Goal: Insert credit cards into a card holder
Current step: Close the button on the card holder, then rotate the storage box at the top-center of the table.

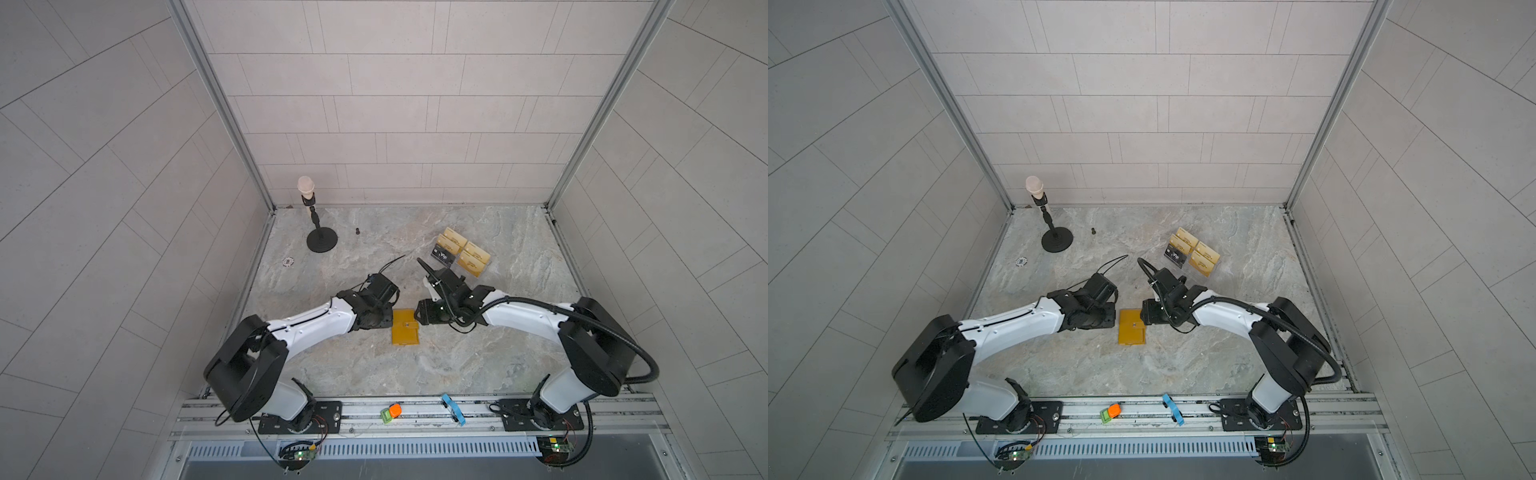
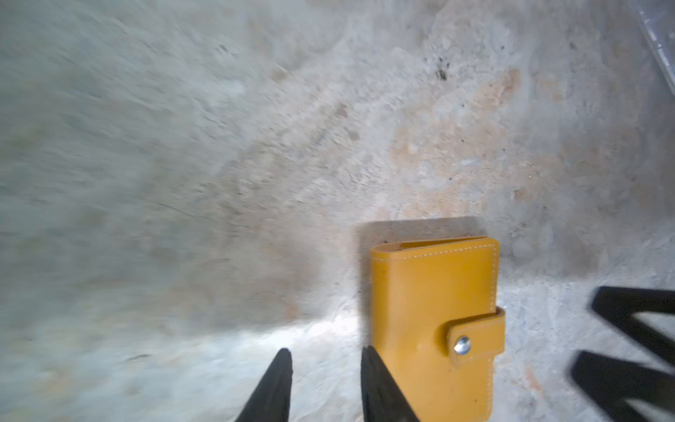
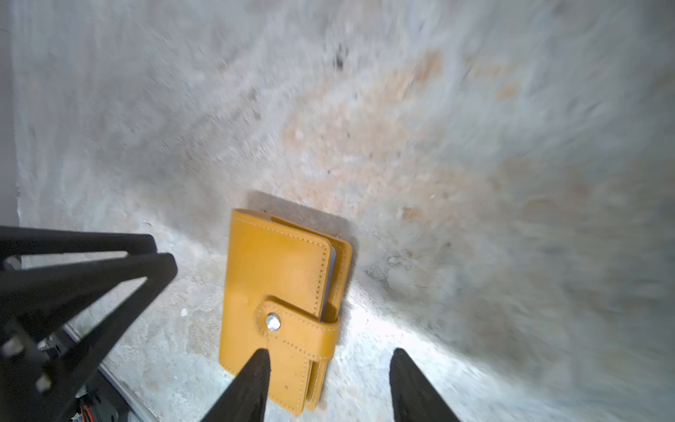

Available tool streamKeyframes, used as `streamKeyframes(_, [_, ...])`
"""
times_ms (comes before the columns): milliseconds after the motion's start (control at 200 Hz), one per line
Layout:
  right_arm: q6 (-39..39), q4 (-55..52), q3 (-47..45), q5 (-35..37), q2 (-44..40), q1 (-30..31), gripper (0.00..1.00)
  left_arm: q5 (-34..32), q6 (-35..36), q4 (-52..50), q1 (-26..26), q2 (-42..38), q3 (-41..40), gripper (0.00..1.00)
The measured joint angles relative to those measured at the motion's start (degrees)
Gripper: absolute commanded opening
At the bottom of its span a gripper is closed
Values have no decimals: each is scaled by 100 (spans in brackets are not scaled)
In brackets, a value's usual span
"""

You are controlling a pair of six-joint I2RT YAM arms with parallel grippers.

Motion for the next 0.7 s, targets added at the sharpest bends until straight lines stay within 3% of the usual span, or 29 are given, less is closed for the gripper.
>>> streamKeyframes(105, [-304, -400, 348, 431, -601, -291, 63, -125, 365, -382, 424, -603, 326, 52])
streamKeyframes(240, [-791, -778, 745, 706, -874, -1060, 54, -219, 708, -560, 625, -636, 1034, 52])
streamKeyframes(471, [-1425, -1515, 1071, 1198, -404, -2406, 56, 153, 839, -485, 625, -243, 1204, 51])
streamKeyframes(701, [-1718, -1742, 1386, 1423, 192, -2822, 55, 376, 866, -420, 625, -201, 1172, 51])
